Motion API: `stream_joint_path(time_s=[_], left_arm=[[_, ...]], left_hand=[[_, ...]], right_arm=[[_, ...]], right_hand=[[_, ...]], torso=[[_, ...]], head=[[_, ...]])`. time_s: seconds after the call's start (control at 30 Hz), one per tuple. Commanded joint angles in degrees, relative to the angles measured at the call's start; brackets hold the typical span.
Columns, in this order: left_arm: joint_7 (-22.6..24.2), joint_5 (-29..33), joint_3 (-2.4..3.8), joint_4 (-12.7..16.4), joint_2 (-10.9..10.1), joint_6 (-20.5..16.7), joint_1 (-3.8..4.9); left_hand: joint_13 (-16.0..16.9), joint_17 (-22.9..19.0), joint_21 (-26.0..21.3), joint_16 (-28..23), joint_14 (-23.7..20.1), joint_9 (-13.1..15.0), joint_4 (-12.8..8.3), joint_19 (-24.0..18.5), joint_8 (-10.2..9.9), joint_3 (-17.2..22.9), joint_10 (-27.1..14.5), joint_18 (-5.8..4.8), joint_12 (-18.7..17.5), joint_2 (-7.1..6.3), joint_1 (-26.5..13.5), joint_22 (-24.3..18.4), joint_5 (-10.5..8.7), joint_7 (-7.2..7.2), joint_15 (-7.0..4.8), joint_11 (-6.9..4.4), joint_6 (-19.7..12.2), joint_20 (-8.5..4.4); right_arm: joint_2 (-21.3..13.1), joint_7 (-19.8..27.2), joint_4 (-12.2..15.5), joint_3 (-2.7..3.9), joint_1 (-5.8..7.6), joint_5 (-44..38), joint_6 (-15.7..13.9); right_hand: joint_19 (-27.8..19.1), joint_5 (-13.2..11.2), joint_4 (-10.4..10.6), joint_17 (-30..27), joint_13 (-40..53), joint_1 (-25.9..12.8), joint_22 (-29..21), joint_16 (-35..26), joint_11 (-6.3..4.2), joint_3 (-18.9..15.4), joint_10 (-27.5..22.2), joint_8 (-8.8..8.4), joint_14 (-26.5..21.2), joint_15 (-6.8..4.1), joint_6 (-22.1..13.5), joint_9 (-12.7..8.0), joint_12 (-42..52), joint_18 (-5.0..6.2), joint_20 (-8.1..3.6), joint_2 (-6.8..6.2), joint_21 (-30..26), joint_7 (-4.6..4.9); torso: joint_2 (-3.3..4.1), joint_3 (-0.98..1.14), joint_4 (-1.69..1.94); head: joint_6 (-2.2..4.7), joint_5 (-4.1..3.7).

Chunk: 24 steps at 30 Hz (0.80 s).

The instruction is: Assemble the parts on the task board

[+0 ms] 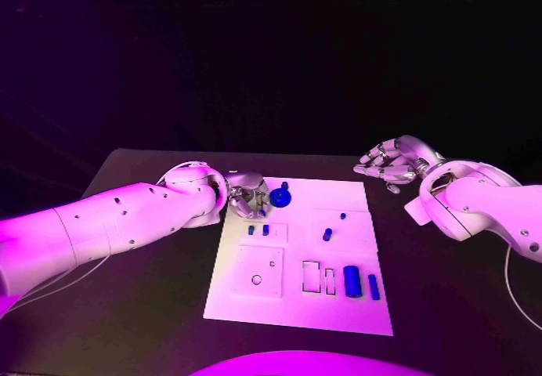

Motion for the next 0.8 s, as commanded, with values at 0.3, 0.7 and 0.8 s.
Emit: stream_joint_path(time_s=[0.3,0.7,0.8], left_arm=[[0.35,-0.45,-0.24,-0.14,0.27,1.83,-0.13],[1.16,-0.25,-0.35,-0.37,0.08,-0.06,-0.15],[1.21,-0.19,-0.36,-0.33,0.01,-0.13,-0.17]], left_hand=[[0.02,-0.06,-0.23,0.02,-0.07,0.06,-0.55,-0.67,-0.40,-0.46,0.89,-0.68,-0.40,-0.31,-0.24,-0.06,-0.50,0.27,0.10,-0.10,0.65,0.14],[0.10,-0.52,-0.43,0.02,-0.29,-0.61,-0.49,-0.93,-2.80,-0.86,1.08,-0.66,-1.61,-0.91,-0.90,-0.13,-0.48,0.85,0.39,0.28,-1.63,0.37],[0.11,-0.87,-0.50,-0.06,-0.43,-0.64,-0.43,-1.01,-2.94,-0.92,1.08,-0.64,-1.71,-0.97,-1.04,-0.22,-0.49,0.92,0.44,0.34,-1.71,0.40]], right_arm=[[0.01,0.31,0.03,0.01,-0.04,-0.66,0.54],[-0.01,0.34,-0.03,0.00,-0.07,-0.67,0.49],[0.01,0.33,-0.03,0.00,-0.08,-0.67,0.52]], right_hand=[[0.09,-0.10,-0.13,0.09,-0.25,-0.12,0.02,-0.27,0.18,-0.43,0.45,-0.19,0.78,0.35,-0.06,-0.08,-0.29,0.99,0.15,0.09,-0.11,0.36],[0.03,-0.10,-0.13,-0.05,-0.30,-0.14,-0.08,-0.37,0.19,-0.46,0.48,-0.19,0.75,0.35,-0.06,-0.09,-0.33,1.02,0.15,0.10,-0.30,0.36],[0.03,-0.10,-0.13,-0.05,-0.30,-0.14,-0.08,-0.37,0.19,-0.46,0.48,-0.19,0.75,0.35,-0.06,-0.09,-0.33,1.02,0.15,0.10,-0.30,0.36]], torso=[[0.00,-0.04,0.01],[0.00,-0.02,-0.02],[-0.01,-0.01,-0.05]], head=[[-0.07,0.01],[-0.11,-0.09],[-0.17,-0.08]])
